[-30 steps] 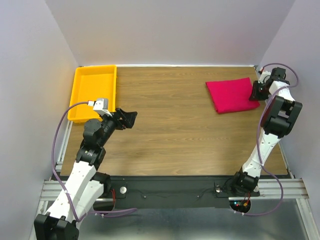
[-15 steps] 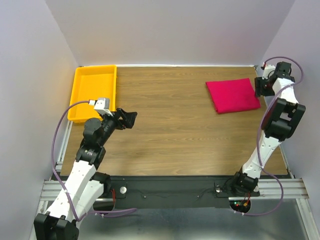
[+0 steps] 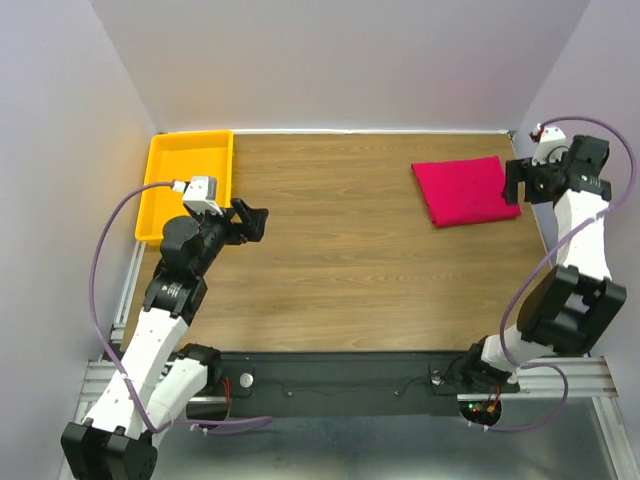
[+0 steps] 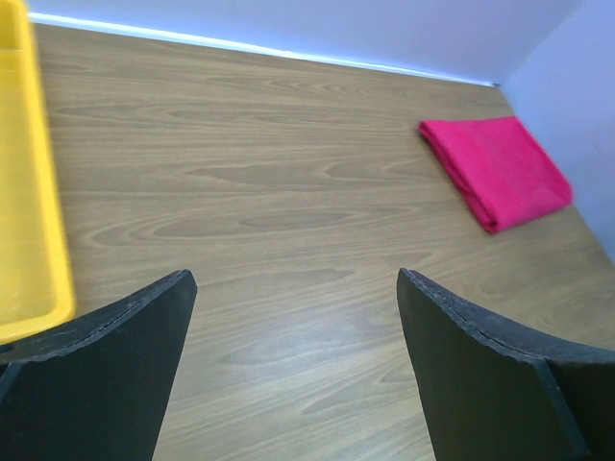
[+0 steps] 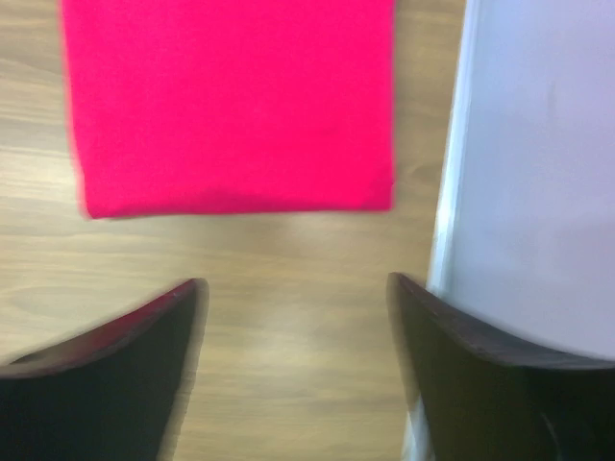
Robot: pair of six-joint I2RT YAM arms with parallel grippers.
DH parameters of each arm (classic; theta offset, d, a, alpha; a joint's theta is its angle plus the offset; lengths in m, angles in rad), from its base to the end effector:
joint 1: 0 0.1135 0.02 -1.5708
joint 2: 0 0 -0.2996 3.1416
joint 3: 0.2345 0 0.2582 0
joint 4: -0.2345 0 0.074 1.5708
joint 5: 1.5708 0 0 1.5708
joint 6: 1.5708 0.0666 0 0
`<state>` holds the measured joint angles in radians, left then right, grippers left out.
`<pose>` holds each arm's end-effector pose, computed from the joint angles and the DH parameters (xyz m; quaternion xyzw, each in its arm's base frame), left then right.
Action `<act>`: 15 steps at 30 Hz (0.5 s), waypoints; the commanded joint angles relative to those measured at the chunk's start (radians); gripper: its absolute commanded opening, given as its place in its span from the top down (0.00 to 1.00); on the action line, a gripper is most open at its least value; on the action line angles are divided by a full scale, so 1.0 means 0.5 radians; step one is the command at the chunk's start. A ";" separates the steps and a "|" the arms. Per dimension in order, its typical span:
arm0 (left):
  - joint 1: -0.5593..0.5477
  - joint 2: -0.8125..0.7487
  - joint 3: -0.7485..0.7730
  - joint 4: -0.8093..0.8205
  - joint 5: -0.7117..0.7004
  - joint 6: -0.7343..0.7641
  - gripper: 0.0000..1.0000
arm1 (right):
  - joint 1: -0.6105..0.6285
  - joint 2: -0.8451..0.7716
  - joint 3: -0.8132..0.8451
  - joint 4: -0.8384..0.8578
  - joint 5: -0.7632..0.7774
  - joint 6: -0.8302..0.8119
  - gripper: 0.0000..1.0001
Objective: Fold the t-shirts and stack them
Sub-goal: Neatly place the folded tshirt to the corner
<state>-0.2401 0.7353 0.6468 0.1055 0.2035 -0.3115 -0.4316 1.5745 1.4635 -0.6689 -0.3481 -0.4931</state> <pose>0.1837 -0.0588 0.3544 0.0475 0.6996 -0.2617 0.6632 0.3496 -0.1360 0.3488 -0.0946 0.9064 -0.0262 0.4109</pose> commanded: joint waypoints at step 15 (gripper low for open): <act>0.005 -0.182 0.197 -0.469 -0.741 0.157 0.02 | -0.115 -1.173 -0.899 0.516 0.365 0.977 0.00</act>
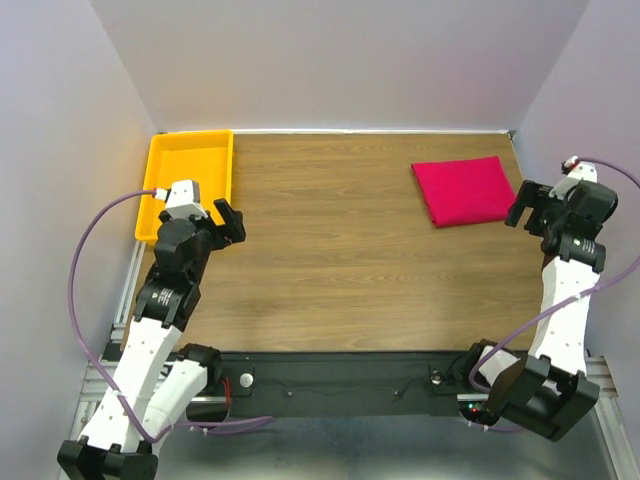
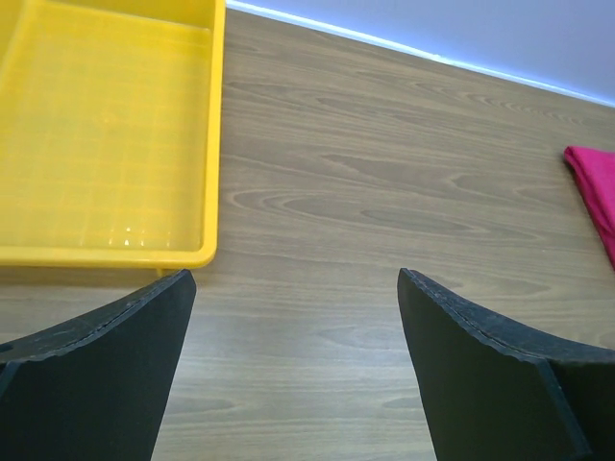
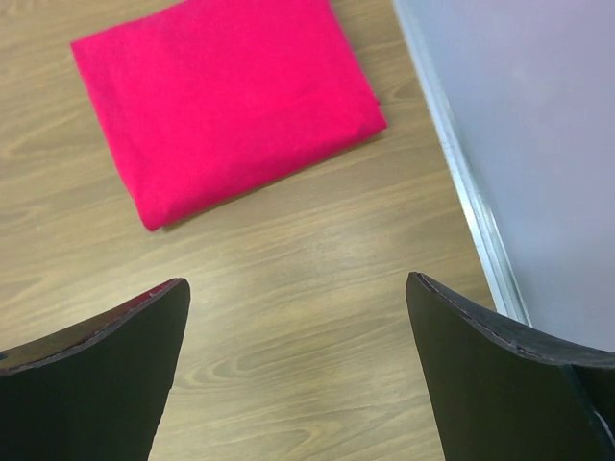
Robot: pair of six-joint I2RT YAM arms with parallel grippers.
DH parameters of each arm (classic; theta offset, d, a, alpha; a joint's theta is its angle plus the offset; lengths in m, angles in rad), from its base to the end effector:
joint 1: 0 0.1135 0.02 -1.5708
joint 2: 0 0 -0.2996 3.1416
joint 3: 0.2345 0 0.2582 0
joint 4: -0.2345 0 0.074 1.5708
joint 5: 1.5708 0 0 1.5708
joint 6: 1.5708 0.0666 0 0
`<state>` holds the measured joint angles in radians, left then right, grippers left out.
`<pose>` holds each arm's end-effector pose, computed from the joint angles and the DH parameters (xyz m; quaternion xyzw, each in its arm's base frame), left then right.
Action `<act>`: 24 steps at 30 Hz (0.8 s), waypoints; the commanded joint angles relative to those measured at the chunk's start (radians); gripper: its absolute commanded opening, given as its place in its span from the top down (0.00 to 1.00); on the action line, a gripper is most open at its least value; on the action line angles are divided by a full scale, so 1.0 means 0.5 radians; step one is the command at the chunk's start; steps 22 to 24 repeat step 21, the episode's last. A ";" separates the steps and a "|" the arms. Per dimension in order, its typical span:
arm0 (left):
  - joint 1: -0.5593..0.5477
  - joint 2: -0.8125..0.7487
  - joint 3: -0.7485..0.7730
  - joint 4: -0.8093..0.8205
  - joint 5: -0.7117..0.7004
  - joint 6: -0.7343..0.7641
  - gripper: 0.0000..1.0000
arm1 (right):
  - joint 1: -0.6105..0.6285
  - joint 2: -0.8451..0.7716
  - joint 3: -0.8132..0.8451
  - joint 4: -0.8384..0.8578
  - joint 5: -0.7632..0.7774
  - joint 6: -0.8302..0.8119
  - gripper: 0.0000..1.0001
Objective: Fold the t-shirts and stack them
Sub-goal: Neatly place the folded tshirt to the corner
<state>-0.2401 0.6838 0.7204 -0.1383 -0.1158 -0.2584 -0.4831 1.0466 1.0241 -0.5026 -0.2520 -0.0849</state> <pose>0.1727 -0.0344 0.3577 -0.0456 0.7405 -0.1234 0.6590 0.2223 -0.0979 0.3578 0.1085 0.8550 -0.0343 0.5061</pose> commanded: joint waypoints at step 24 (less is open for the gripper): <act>0.005 -0.140 -0.002 0.007 -0.023 0.032 0.02 | -0.012 -0.203 -0.115 0.229 0.289 0.148 0.00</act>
